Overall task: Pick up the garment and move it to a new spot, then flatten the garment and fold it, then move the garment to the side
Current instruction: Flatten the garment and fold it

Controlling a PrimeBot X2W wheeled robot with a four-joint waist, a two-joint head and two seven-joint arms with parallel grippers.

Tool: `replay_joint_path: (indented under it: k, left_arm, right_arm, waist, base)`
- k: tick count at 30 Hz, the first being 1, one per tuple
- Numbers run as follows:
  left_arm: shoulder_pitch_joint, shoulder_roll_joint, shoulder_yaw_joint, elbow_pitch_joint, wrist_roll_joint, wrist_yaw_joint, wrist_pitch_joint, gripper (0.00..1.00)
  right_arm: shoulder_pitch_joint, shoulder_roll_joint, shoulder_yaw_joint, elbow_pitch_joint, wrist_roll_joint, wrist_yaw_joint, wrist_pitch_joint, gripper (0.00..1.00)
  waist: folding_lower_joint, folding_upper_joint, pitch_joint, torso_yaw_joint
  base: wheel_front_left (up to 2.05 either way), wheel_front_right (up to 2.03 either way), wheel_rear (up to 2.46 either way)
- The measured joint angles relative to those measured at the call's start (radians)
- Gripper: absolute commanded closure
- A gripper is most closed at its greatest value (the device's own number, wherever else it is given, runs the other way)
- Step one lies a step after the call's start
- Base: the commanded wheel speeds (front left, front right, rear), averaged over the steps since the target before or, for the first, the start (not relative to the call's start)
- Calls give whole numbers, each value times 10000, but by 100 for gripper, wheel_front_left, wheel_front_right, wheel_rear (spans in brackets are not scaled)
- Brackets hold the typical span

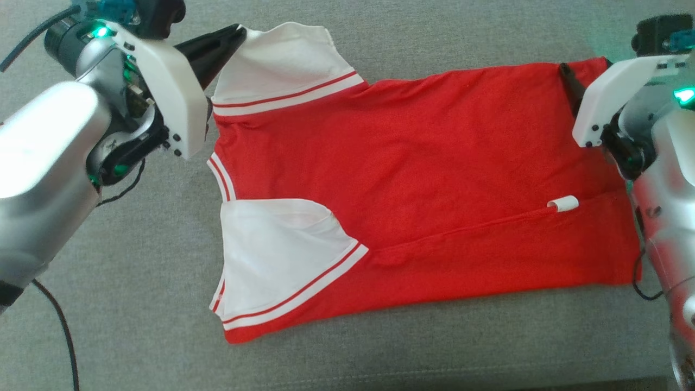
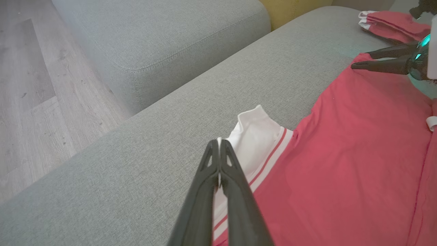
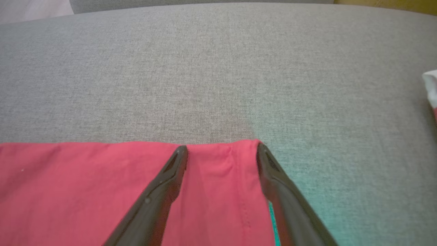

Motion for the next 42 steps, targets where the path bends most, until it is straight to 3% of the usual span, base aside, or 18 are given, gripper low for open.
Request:
replay_joint_path:
  k: [10, 13, 14, 17, 18, 19, 28, 42]
  left_arm:
    - [7, 109, -13, -144, -2, 17, 40, 100]
    - [9, 151, -21, -138, -2, 15, 40, 100]
    - [10, 155, -27, -130, -2, 15, 40, 100]
    - [10, 159, -33, -119, -4, 15, 38, 100]
    - [10, 159, -36, -111, -4, 15, 31, 100]
    - [10, 161, -42, -98, -4, 13, 31, 100]
    - [8, 238, -65, 31, 136, 12, -562, 100]
    - [-321, 173, 571, 671, 255, 15, -2128, 100]
  right_arm:
    - [-399, 4, 558, 616, 391, 0, -261, 1]
    - [-523, 2, 690, 704, 560, 0, -341, 48]
    - [-556, 0, 756, 748, 616, 0, -380, 53]
    - [-623, -4, 849, 825, 702, 0, -428, 82]
    - [-639, -6, 869, 848, 736, 0, -468, 95]
    - [-649, -10, 911, 884, 782, 0, -533, 100]
    - [-901, -119, 978, 1239, 1162, 0, -1221, 100]
    - [-1021, -704, 531, 485, 3689, 0, -1626, 100]
  waist:
    - [0, 0, -19, -35]
    - [0, 0, -23, -34]
    - [0, 0, -26, -31]
    - [0, 0, -28, -25]
    - [0, 0, -27, -20]
    - [0, 0, -28, -14]
    - [0, 0, -79, -7]
    - [0, 0, -252, 30]
  base:
    - [0, 0, 0]
    - [0, 0, 0]
    - [0, 0, 0]
    - [0, 0, 0]
    - [0, 0, 0]
    - [0, 0, 0]
    - [0, 0, 0]
    - [0, 0, 0]
